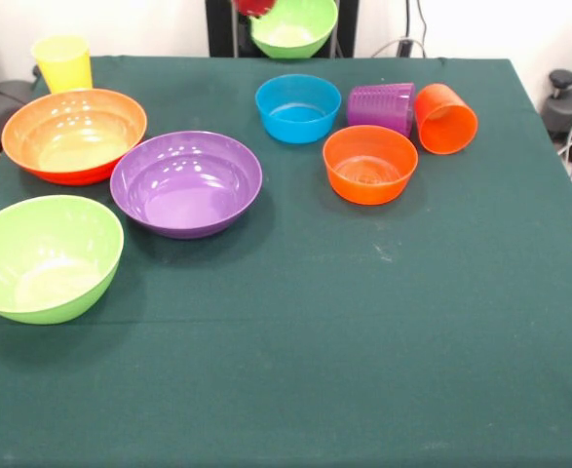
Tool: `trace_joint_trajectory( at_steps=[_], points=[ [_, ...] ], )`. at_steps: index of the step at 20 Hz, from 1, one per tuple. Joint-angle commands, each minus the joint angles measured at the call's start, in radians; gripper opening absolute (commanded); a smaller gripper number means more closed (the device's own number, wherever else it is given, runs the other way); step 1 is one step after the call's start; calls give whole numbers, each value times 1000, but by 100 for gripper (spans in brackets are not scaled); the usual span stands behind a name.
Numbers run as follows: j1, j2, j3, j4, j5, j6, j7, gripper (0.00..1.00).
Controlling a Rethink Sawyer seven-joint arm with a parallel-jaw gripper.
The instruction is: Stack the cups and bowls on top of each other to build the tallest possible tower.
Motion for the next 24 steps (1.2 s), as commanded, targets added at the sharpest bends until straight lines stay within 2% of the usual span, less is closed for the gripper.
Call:
trace_joint_trajectory(
  at_steps=[1, 4, 7, 11, 14, 18, 21, 24],
  points=[
    [-251, -76, 237, 167, -21, 238, -415, 0],
    [-426, -106, 308, 252, -98, 336, -451, 0],
    [-556, -106, 341, 301, -203, 404, -437, 0],
    [-696, -126, 379, 374, -325, 479, -417, 0],
    [-769, -140, 377, 408, -417, 502, -387, 0],
    [-798, -154, 368, 427, -501, 502, -340, 0],
    [-736, -141, 318, 355, -525, 405, -274, 0],
    [-708, -134, 303, 324, -544, 377, -240, 0]
  ],
)
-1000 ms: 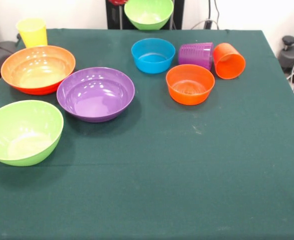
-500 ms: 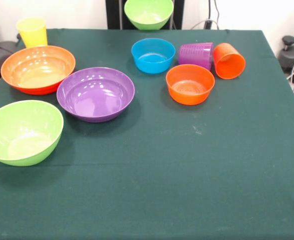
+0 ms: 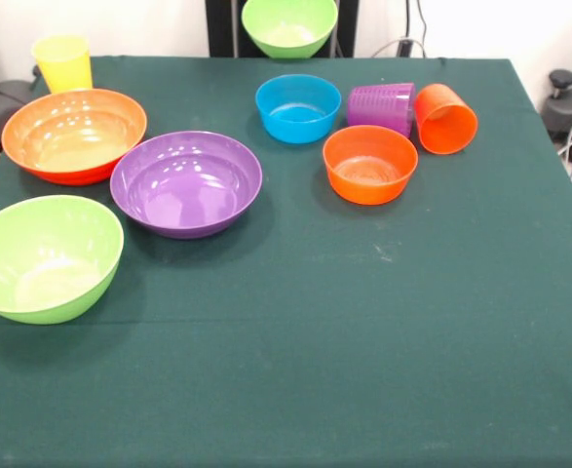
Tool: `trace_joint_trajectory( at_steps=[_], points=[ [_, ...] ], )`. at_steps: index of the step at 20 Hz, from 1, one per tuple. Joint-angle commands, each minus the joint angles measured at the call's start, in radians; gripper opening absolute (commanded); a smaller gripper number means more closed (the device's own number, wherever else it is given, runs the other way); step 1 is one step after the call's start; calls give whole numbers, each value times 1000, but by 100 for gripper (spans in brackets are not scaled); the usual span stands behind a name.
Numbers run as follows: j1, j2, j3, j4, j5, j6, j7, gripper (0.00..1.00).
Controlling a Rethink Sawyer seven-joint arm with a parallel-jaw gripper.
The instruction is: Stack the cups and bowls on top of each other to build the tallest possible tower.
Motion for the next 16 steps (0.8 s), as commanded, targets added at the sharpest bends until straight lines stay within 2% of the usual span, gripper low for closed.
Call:
trace_joint_trajectory(
  at_steps=[1, 7, 12, 14, 16],
  points=[
    [80, 16, 107, -73, -117, -37, -127, 0],
    [162, 70, 109, -85, -100, 57, -113, 0],
    [190, 29, 129, -56, -95, 14, -101, 0],
    [206, 43, 142, -50, -82, 14, -93, 0],
    [189, 43, 189, -13, -79, 22, -103, 0]
  ],
)
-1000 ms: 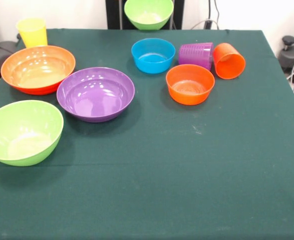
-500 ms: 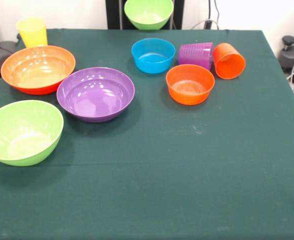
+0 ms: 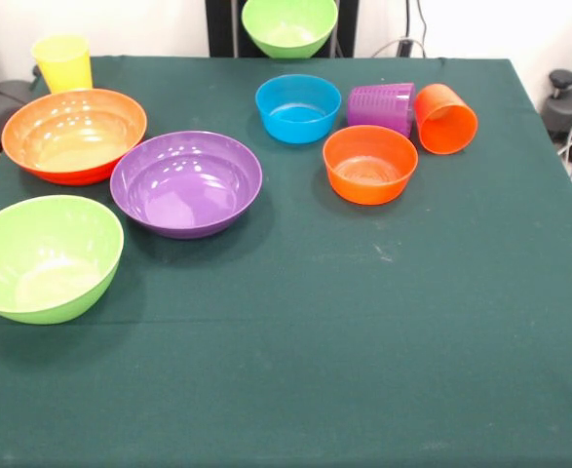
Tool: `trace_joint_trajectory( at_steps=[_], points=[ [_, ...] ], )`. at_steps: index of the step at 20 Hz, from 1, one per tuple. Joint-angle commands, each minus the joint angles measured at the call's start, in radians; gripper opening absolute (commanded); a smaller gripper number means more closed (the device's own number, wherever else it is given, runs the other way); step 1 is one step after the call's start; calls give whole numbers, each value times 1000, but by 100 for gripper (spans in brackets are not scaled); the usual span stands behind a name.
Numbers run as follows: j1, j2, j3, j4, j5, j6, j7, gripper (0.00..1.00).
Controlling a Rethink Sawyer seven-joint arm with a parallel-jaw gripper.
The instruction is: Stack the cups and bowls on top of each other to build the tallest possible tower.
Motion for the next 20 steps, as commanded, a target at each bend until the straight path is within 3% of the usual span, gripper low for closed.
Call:
trace_joint_trajectory(
  at_steps=[1, 3, 9, 15, 20],
  points=[
    [25, 62, 202, -4, -41, 44, -102, 0],
    [47, 108, 221, -2, -16, 106, -91, 0],
    [80, 150, 295, 52, 32, 280, -52, 0],
    [111, 159, 347, 104, 57, 385, 0, 0],
    [126, 190, 324, 61, 62, 397, 6, 0]
  ],
)
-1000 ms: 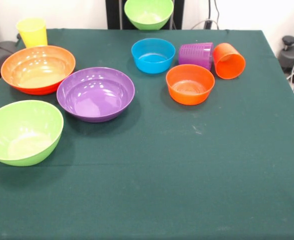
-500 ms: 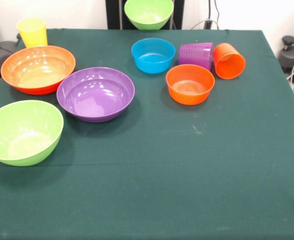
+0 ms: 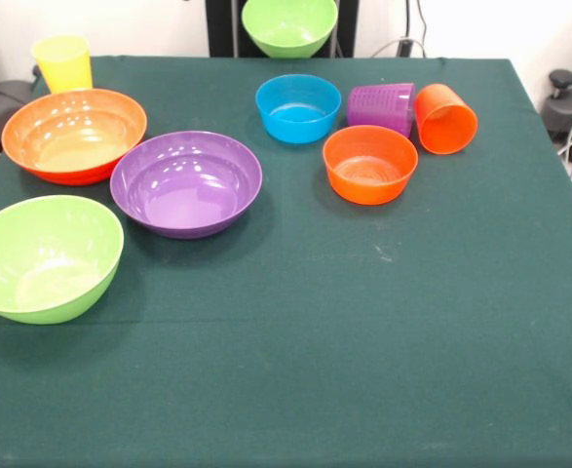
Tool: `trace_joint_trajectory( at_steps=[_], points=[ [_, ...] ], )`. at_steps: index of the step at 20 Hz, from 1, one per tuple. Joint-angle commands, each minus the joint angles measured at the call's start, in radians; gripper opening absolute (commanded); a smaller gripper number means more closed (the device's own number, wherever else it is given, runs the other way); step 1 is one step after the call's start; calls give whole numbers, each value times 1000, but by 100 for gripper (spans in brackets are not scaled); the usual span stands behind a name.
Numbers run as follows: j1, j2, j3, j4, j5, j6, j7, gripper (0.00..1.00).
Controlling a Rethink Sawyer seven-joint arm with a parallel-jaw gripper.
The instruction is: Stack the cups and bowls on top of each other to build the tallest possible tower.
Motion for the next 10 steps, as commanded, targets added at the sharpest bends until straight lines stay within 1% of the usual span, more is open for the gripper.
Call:
trace_joint_trajectory(
  at_steps=[1, 5, 8, 10],
  points=[
    [31, 75, 132, -58, 7, 88, 2, 0],
    [32, 86, 137, -60, 0, 89, 1, 0],
    [41, 121, 141, -82, 0, 95, -3, 0],
    [46, 138, 143, -100, -3, 79, -7, 0]
  ],
)
